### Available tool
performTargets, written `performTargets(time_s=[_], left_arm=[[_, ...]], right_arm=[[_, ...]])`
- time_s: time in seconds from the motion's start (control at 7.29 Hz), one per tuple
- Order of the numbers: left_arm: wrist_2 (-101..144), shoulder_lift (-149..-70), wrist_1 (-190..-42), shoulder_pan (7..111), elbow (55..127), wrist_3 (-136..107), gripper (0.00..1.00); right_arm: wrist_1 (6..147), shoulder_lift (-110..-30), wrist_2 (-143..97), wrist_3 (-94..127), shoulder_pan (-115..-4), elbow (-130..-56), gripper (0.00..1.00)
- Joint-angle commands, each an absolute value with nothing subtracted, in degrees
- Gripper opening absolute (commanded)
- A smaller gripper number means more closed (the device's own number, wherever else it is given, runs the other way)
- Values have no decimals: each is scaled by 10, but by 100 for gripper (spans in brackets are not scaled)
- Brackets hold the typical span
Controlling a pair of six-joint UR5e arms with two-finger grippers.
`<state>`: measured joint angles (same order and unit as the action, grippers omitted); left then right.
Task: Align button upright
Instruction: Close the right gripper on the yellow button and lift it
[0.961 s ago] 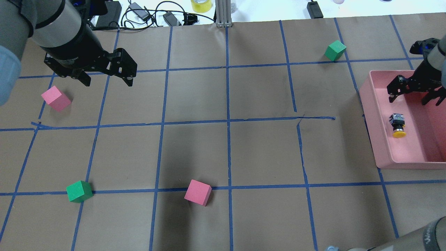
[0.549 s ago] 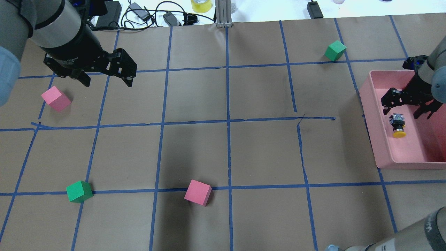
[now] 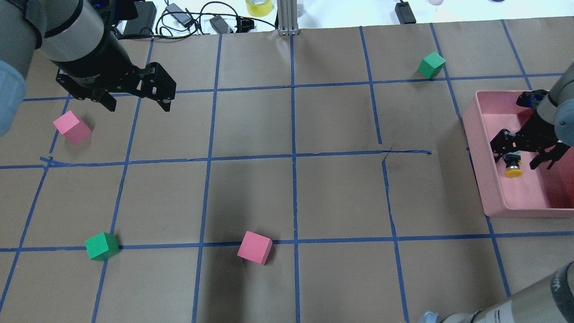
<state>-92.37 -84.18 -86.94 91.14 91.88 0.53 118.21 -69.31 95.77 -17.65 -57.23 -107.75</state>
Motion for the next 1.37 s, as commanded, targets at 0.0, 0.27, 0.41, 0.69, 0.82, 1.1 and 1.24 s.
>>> performTargets(time_s=[0.0, 0.27, 0.41, 0.69, 0.82, 1.1, 1.24], left_arm=[[-924, -841, -870, 911, 919, 5, 100], [-924, -841, -870, 911, 919, 5, 100], [-924, -841, -870, 911, 919, 5, 100], [-924, -841, -870, 911, 919, 5, 100], [-924, -841, -870, 911, 919, 5, 100], [-924, -841, -870, 911, 919, 5, 100], [-924, -841, -870, 911, 919, 5, 100]], right_arm=[[1182, -686, 959, -179, -571, -1084, 96], [1182, -686, 956, -197, -555, -1084, 96], [1182, -686, 956, -197, -555, -1083, 80], [1179, -686, 952, -193, -555, -1084, 0], [1176, -687, 951, -193, -555, -1075, 0], [1169, -701, 955, -192, -555, -1057, 0], [1143, -712, 956, -192, -555, -1036, 0]])
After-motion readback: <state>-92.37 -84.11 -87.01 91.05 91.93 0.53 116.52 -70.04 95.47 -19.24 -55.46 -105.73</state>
